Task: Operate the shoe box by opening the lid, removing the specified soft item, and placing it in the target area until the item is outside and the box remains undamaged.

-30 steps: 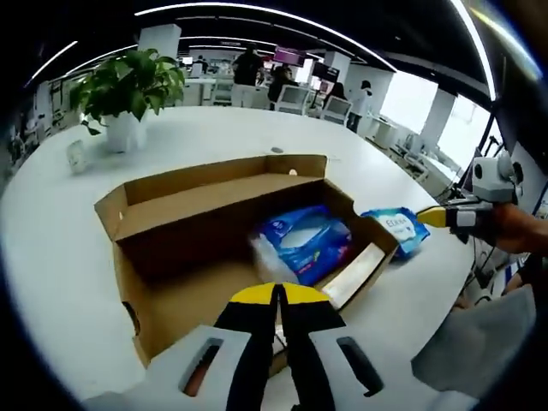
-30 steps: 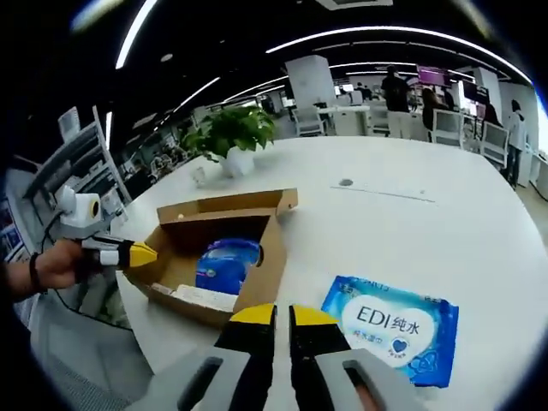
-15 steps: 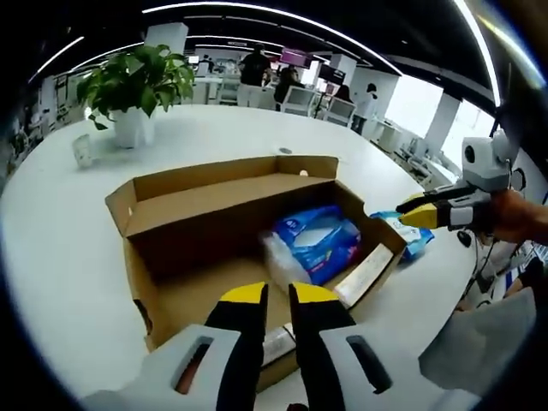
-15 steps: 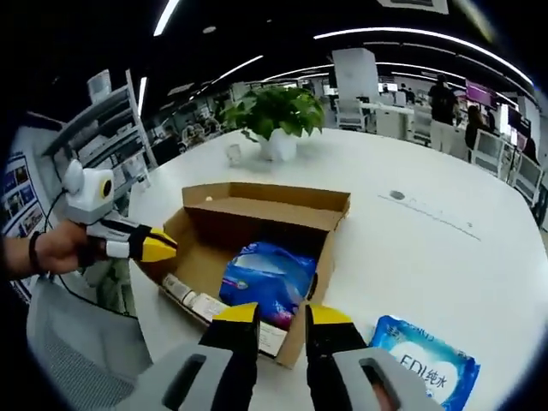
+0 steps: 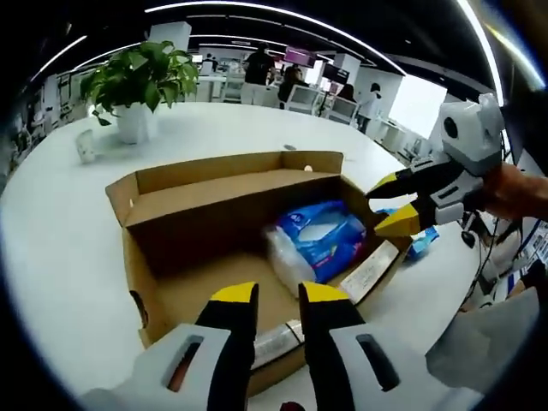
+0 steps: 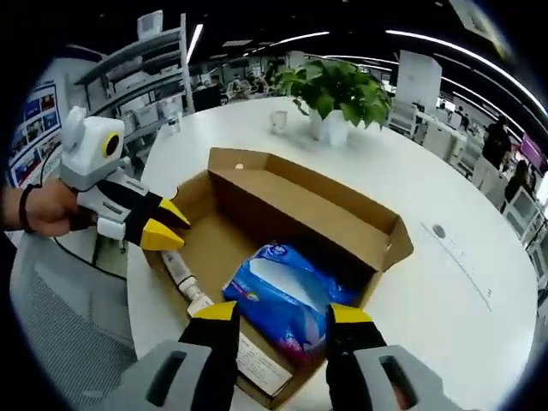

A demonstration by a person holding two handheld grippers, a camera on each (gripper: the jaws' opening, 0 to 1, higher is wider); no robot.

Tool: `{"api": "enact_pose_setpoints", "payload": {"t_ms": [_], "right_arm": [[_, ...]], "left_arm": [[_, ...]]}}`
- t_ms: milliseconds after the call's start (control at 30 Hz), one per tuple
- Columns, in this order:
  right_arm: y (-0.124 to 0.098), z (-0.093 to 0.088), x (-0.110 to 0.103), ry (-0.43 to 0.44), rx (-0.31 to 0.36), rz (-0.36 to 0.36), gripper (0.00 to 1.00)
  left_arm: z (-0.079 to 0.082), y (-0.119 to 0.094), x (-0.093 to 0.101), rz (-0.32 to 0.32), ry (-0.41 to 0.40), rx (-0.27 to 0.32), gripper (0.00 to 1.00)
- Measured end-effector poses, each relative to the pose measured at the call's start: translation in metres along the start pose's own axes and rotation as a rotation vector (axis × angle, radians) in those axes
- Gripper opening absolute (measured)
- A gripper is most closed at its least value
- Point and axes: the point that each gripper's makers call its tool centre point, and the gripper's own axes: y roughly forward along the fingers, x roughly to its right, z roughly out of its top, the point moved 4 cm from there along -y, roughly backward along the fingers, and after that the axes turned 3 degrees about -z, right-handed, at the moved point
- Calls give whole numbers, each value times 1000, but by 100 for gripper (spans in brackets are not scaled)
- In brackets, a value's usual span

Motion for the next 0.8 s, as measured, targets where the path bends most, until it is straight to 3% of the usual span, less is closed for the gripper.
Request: {"api": "enact_pose_setpoints", "payload": {"t_ms": [67, 500, 800], "right_arm": [[5, 3, 0, -51, -18, 6, 42], [34, 1, -9, -177, -120, 71, 56], [48, 4, -11, -308, -182, 105, 65]], "left_arm": [[-1, 0, 0, 3, 2, -2, 20], [-3, 3, -7, 21, -8, -12, 26], [-9, 5, 2, -4, -8, -47, 33]]}}
